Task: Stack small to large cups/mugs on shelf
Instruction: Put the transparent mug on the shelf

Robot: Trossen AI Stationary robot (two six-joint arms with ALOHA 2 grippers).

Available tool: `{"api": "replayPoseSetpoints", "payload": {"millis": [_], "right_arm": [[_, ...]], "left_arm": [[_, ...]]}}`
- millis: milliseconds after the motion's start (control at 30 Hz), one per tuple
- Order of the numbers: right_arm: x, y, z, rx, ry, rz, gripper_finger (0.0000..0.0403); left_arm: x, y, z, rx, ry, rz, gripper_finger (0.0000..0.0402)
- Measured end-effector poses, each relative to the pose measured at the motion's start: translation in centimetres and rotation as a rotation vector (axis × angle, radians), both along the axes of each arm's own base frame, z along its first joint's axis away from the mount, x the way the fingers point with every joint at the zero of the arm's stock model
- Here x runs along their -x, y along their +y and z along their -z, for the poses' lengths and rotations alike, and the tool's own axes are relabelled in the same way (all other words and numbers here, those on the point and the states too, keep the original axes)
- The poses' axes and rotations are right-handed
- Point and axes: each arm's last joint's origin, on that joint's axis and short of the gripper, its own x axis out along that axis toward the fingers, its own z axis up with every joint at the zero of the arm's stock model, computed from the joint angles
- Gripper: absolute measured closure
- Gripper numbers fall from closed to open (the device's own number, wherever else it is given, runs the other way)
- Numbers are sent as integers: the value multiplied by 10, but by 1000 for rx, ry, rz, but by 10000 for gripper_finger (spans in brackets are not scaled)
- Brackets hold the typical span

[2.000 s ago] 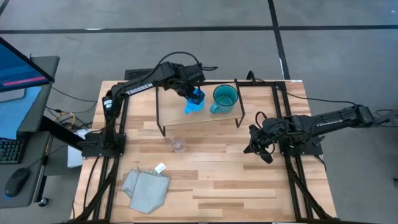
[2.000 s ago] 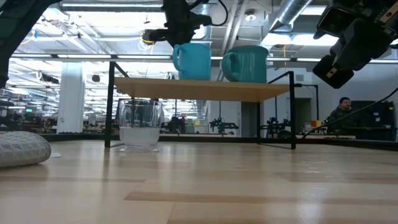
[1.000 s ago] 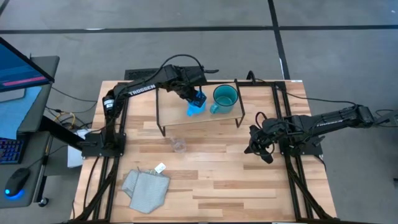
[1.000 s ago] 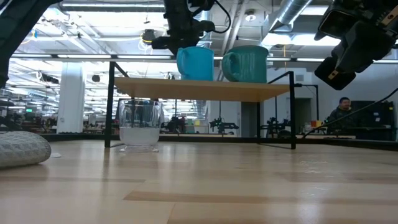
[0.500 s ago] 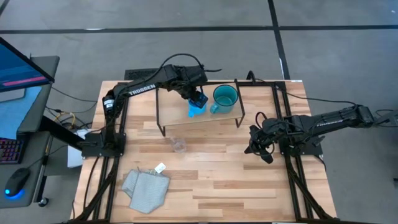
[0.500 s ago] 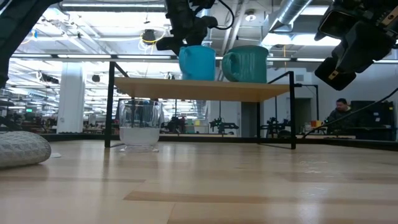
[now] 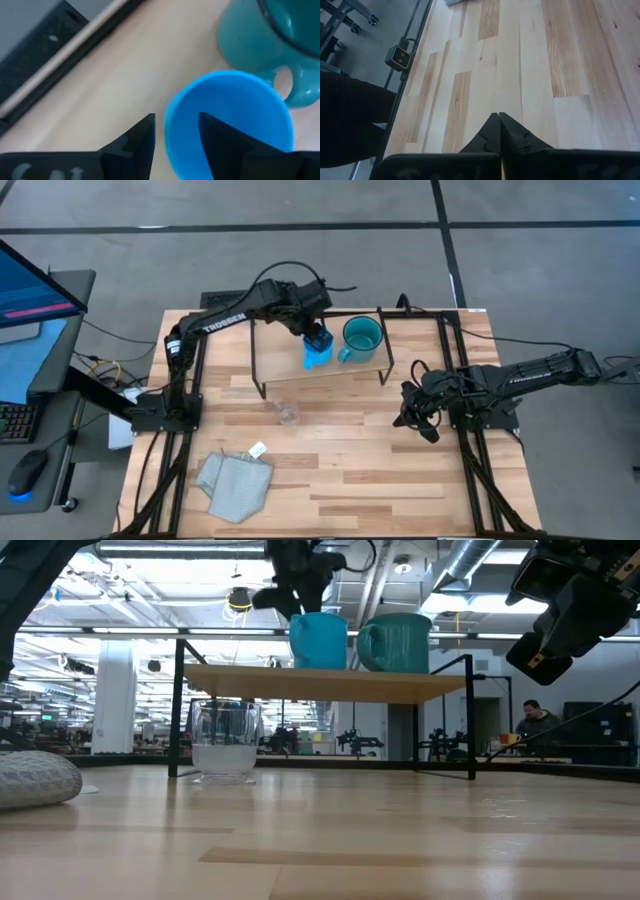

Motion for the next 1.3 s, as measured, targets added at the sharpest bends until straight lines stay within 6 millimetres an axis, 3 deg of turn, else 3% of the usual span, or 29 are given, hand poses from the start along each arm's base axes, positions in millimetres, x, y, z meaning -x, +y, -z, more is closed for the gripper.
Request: {"api": "replayPoseSetpoints", "payload": {"millis": [433, 633, 900, 1133, 1300], "right_arm": [[0, 0, 0, 0, 0, 0, 391], [0, 0, 0, 1, -1, 0, 391], [0, 0, 0, 10, -9, -2, 391], [-3, 0, -4, 16, -59, -10, 391], [-4, 0, -6, 2, -75, 4, 391]], "left_arm": [[25, -14, -40, -139, 99, 2, 266], [41, -43, -60, -233, 96, 71, 267], [86, -88, -106, -328, -85, 54, 267], [94, -129, -114, -449, -111, 115, 267], [116, -142, -112, -477, -127, 92, 267]]}}
